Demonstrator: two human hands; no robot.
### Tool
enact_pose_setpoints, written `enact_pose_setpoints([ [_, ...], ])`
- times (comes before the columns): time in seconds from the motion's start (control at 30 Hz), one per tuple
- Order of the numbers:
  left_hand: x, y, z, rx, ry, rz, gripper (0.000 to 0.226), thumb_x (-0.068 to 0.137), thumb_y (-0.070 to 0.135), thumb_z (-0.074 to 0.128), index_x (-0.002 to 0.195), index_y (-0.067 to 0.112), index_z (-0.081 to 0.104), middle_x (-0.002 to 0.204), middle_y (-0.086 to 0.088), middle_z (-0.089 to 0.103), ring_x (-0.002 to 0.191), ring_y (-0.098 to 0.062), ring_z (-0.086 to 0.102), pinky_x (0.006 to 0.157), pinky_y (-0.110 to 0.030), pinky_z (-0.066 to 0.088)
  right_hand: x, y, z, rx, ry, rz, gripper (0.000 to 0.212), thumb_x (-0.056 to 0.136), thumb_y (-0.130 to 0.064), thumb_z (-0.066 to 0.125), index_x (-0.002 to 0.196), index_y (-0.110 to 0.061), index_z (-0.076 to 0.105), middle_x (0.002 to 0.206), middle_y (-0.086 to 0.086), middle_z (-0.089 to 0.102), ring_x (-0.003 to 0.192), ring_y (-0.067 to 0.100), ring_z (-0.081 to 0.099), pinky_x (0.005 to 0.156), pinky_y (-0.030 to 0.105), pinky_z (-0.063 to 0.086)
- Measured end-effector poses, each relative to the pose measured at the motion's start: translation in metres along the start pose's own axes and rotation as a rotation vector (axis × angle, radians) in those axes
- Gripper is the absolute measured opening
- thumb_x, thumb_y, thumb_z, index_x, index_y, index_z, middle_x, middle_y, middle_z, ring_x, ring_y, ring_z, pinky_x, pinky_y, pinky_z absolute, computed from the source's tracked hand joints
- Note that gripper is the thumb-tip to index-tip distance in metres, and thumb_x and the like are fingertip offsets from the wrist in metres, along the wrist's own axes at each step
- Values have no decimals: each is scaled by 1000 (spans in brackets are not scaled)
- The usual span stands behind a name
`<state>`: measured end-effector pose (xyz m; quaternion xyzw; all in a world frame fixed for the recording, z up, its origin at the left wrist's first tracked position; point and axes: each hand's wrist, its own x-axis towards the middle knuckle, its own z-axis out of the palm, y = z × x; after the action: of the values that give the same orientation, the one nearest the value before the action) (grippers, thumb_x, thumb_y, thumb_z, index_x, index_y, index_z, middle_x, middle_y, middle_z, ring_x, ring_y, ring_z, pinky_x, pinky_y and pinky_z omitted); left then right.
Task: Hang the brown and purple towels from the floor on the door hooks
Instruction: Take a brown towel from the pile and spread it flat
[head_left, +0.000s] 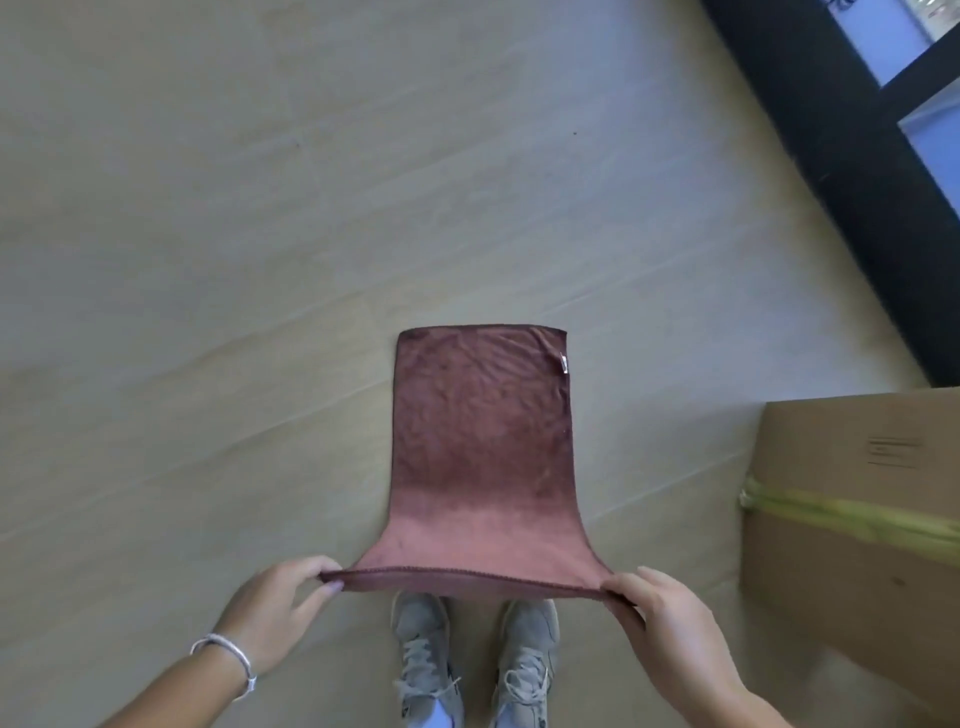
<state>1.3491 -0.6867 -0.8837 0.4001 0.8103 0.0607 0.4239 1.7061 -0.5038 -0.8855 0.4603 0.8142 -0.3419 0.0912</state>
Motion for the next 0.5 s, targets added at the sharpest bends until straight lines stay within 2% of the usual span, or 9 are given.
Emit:
enact_pose_setpoints([
  [0.07, 20, -11, 13, -48, 8, -18, 41, 84, 22, 72, 81, 60, 59, 80, 35, 64, 76, 1, 64, 73, -30, 50, 15, 11, 17, -1, 23, 2, 22, 66, -15, 88, 77, -26, 72, 63, -10, 58, 57, 16, 60, 48, 23, 42],
  [0.13, 47, -23, 24, -102, 60, -31, 36, 85, 17, 71, 73, 50, 61, 78, 24, 68, 78, -6, 67, 74, -32, 50, 39, 21, 33, -6, 70, 9, 18, 74, -15, 82, 82, -26, 71, 68, -9, 59, 63, 18, 61, 53, 27, 47],
  [0.23, 108, -30, 34, -184, 203, -23, 26, 87, 11, 68, 82, 36, 62, 76, 9, 70, 76, -16, 67, 70, -31, 48, 94, 34, 50, 8, 177, -12, 8, 87, -14, 67, 90, -21, 70, 76, -2, 57, 70, 25, 60, 58, 33, 50],
  [0.33, 184, -34, 41, -226, 348, 26, 12, 90, 12, 64, 89, 24, 66, 74, -1, 69, 71, -21, 64, 65, -29, 44, 169, 50, 64, 36, 290, -57, 11, 92, -12, 59, 93, -16, 70, 78, 5, 54, 71, 30, 58, 60, 34, 48],
  [0.43, 268, -38, 44, -288, 477, 71, 12, 90, 15, 63, 86, 26, 64, 71, -4, 67, 66, -23, 61, 61, -23, 41, 253, 68, 74, 68, 401, -56, 15, 95, -19, 55, 96, -19, 71, 82, 3, 53, 72, 26, 56, 63, 30, 42],
  [0.5, 328, -42, 49, -313, 545, 67, 15, 90, 19, 63, 80, 31, 62, 67, 1, 65, 64, -21, 60, 57, -23, 41, 310, 82, 84, 65, 455, -52, 17, 96, -20, 55, 99, -21, 71, 84, 1, 55, 76, 23, 56, 64, 28, 39],
])
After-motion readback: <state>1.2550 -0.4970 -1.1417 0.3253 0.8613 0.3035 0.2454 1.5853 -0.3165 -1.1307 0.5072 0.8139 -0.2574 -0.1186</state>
